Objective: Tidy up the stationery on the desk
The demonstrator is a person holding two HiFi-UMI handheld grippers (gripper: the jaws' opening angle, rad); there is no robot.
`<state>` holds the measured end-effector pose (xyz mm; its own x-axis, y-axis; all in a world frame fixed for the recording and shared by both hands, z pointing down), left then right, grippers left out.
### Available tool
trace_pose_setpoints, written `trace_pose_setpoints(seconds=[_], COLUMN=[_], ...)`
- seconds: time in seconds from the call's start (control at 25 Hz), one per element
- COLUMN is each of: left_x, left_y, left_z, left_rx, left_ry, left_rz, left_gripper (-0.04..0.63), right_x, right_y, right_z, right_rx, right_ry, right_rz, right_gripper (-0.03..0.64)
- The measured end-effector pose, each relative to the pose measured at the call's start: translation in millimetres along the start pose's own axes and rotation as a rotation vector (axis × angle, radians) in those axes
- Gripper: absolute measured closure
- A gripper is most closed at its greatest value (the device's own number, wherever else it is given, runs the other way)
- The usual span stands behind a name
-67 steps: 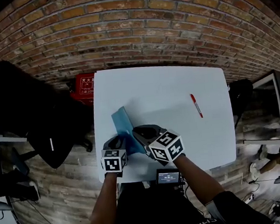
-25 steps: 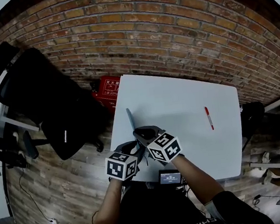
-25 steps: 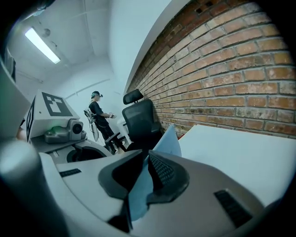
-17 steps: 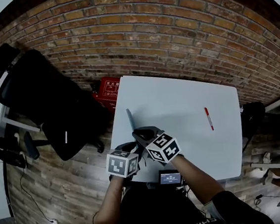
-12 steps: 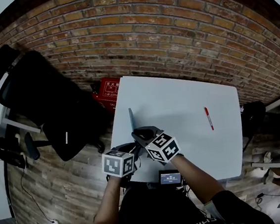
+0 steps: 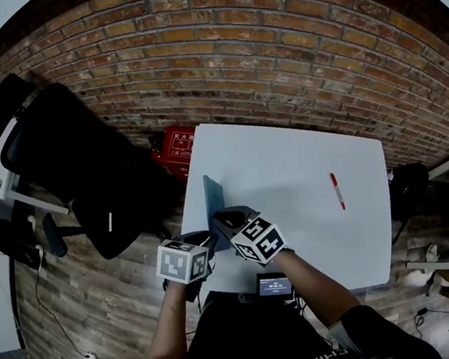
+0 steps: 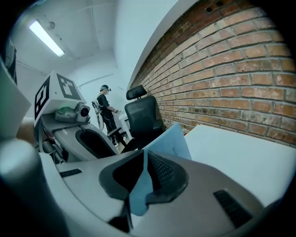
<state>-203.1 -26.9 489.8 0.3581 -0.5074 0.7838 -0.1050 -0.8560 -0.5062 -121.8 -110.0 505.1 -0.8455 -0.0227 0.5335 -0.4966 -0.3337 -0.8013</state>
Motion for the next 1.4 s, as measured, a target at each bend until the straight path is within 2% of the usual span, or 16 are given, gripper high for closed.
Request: trace_pose_setpoints(seconds=[0.16, 0.28, 0.52, 0.6, 0.88, 1.12, 1.28, 1.4], left_x=[5, 10, 13, 12, 8, 14, 16, 17], left_y=[1, 0, -6, -5, 6, 10, 10, 13], left_z=[-3, -7, -21, -22, -19, -10, -4, 0], left_rx=[0.017, 0.000, -0.148, -0.166, -0.079, -0.063, -0.013, 0.070], left_ry=[0.000, -0.025, -0.133, -0.166, -0.170, -0.203, -0.166, -0.123], left_rz=[-0.043, -0.039, 0.070, 0.097, 0.141, 0.130, 0.109, 0.063], left_gripper=[0.480, 0.473, 0.526, 0.529, 0.541, 0.543, 0.541, 0.538], right_x=[7, 11, 9, 6, -11, -24, -22, -19], right_y=[-4, -6, -8, -8, -12, -26, -31, -29], right_z=[-5, -6, 1, 3, 16, 24, 24, 23], right_rx=[-0.012, 0.001, 0.024, 0.027, 0.057, 0.087, 0.083, 0.079], right_ry=[0.007, 0.023, 0.013, 0.006, -0.040, -0.083, -0.082, -0.081], right_rz=[-0.024, -0.026, -0.022, -0.018, -0.003, -0.015, -0.021, -0.015], right_gripper=[0.596, 0.603, 0.607, 0.607, 0.595, 0.595, 0.598, 0.601])
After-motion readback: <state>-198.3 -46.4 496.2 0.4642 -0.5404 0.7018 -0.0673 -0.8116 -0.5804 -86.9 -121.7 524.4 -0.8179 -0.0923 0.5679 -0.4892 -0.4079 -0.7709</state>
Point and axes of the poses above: the fingertips, and each gripper's own axes: x forward along the fingers, z to its right, y out of its top, the point moved 8 cm from there along -x, backward along the fingers, and after that the axes turned 4 degrees about -z, right-handed, at the moved point
